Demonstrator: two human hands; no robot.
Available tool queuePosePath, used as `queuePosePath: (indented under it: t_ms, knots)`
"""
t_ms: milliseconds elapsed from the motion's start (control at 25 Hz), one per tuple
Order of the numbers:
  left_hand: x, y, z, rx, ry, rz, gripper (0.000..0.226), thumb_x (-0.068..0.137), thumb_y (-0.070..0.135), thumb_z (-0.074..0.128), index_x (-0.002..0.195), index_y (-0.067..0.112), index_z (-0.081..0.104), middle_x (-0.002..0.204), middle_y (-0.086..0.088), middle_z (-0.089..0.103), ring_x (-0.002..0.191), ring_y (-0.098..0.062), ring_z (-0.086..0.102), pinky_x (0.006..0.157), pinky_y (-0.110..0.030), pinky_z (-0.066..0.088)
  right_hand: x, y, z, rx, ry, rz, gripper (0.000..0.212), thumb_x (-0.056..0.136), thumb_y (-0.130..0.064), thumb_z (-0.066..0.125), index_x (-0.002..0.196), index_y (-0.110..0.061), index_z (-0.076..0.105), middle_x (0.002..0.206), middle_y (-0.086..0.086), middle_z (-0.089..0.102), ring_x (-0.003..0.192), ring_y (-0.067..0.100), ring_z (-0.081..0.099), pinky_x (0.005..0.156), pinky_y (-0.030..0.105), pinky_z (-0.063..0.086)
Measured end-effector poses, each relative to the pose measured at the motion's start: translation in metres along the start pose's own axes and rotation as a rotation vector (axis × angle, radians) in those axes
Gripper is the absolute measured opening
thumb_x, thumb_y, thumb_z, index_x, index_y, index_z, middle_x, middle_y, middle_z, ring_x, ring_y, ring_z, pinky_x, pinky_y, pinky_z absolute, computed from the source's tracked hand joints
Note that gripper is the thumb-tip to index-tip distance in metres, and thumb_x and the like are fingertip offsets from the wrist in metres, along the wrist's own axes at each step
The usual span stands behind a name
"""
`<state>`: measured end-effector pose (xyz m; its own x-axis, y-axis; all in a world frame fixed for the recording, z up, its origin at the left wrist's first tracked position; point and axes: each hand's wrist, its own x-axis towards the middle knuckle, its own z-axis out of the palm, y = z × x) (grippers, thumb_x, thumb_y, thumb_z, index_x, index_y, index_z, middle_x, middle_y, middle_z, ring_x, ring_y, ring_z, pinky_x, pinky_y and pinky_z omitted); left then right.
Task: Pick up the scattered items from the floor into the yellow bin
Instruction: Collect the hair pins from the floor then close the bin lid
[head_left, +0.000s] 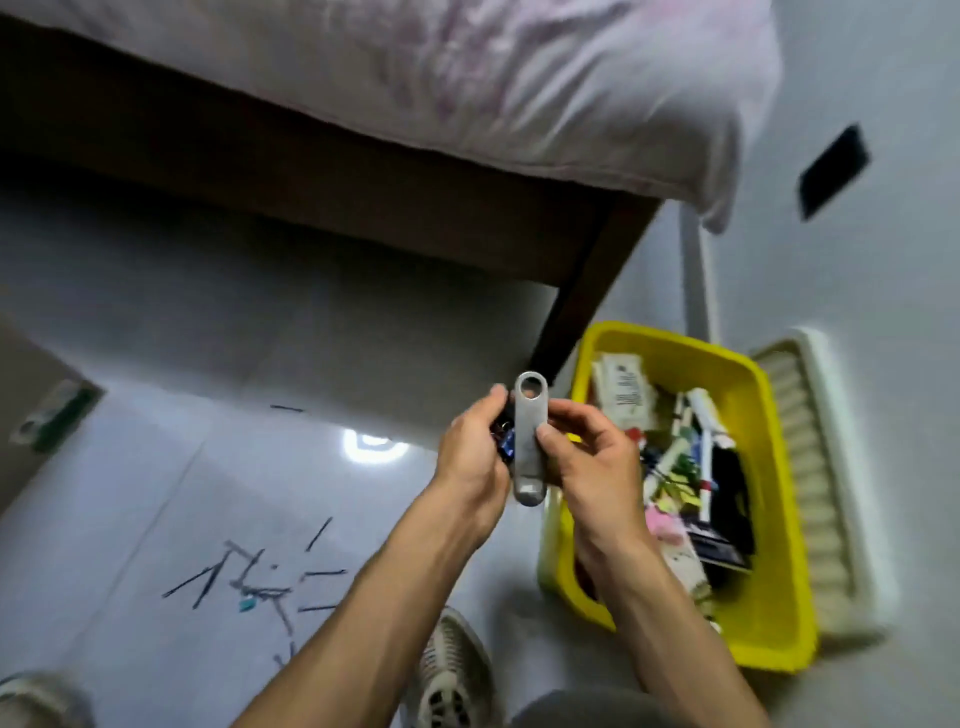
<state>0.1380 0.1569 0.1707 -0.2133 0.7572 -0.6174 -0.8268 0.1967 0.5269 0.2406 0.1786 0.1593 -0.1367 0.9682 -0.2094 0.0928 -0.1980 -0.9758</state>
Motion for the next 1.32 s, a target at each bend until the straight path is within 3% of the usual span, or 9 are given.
queuePosePath:
  t_ms: [160,240,360,480,640,840,960,1120,1320]
  knots:
    - [-0.006,-0.045,0.089,0.283,-0.229,-0.211,0.048,0.102,0.041,0.041,0.123,0.004,0.063,0.102,-0.015,0.070,0.080,-0.022,0.068,0.064,-0.025,0.052,0.015,-0.006,-0.096,-0.018,0.293,0.065,0.019,0.091,-0.007,0.063,0.103,-0.019,0.072,0.098,0.005,0.075,0.094,0.025,0.071,0.083,0.045,0.059]
    - [-0.004,-0.056,0.103,0.438,-0.248,-0.162,0.044,0.103,0.044,0.035,0.128,0.015,0.057,0.105,0.002,0.067,0.079,-0.005,0.068,0.057,-0.015,0.047,0.019,0.000,-0.119,-0.175,0.300,0.097,0.030,0.097,-0.019,0.057,0.126,-0.017,0.064,0.123,0.004,0.067,0.115,0.022,0.061,0.100,0.043,0.050]
    - [-0.001,-0.056,0.090,0.515,-0.187,0.013,0.044,0.104,0.041,0.034,0.137,0.016,0.051,0.114,0.010,0.062,0.089,0.003,0.062,0.065,-0.009,0.044,0.015,0.007,-0.111,-0.218,0.180,0.067,0.042,0.101,-0.027,0.048,0.142,-0.020,0.048,0.140,-0.003,0.054,0.126,0.010,0.050,0.104,0.030,0.042]
    - [-0.002,-0.037,0.052,0.472,-0.116,0.163,0.034,0.104,0.036,0.036,0.119,0.019,0.063,0.100,0.012,0.070,0.089,0.001,0.064,0.073,-0.013,0.049,0.007,0.010,-0.061,-0.233,-0.015,-0.040,0.038,0.101,-0.023,0.048,0.139,-0.023,0.052,0.126,-0.015,0.060,0.118,-0.005,0.054,0.098,0.016,0.043]
    - [0.000,0.003,-0.023,0.477,0.058,0.300,0.041,0.103,0.035,0.040,0.139,0.018,0.051,0.132,0.005,0.060,0.121,-0.009,0.055,0.092,-0.019,0.047,-0.007,0.022,0.028,-0.323,-0.280,-0.105,0.035,0.099,-0.019,0.052,0.134,-0.022,0.056,0.122,-0.012,0.062,0.111,-0.001,0.058,0.094,0.019,0.047]
    - [0.018,0.054,-0.161,0.539,0.432,0.339,0.031,0.099,0.027,0.051,0.129,0.027,0.059,0.131,0.002,0.061,0.119,-0.015,0.058,0.100,-0.036,0.050,-0.006,0.069,0.153,-0.506,-0.558,-0.124,0.025,0.094,-0.018,0.059,0.115,-0.031,0.066,0.106,-0.025,0.063,0.093,-0.009,0.061,0.080,0.013,0.048]
    - [0.031,0.066,-0.252,0.554,0.652,0.284,0.023,0.095,0.018,0.053,0.112,0.031,0.063,0.120,0.002,0.065,0.105,-0.012,0.061,0.095,-0.035,0.051,0.017,0.111,0.230,-0.695,-0.600,-0.161,0.025,0.092,-0.018,0.060,0.115,-0.021,0.067,0.113,-0.008,0.068,0.091,0.006,0.065,0.084,0.023,0.051]
    - [0.046,0.066,-0.330,0.647,0.806,0.158,0.028,0.094,0.016,0.049,0.117,0.027,0.063,0.115,0.003,0.063,0.090,-0.008,0.058,0.065,-0.011,0.044,0.063,0.153,0.304,-0.965,-0.569,-0.307,0.033,0.091,-0.016,0.055,0.123,-0.016,0.061,0.121,0.006,0.065,0.103,0.027,0.063,0.089,0.037,0.052]
    - [0.052,0.062,-0.377,0.821,0.790,0.139,0.033,0.091,0.011,0.055,0.121,0.022,0.062,0.116,0.002,0.065,0.100,-0.013,0.061,0.089,-0.023,0.046,0.098,0.193,0.343,-1.216,-0.553,-0.443,0.014,0.093,-0.016,0.050,0.099,-0.009,0.060,0.104,0.011,0.060,0.091,0.033,0.058,0.074,0.042,0.053]
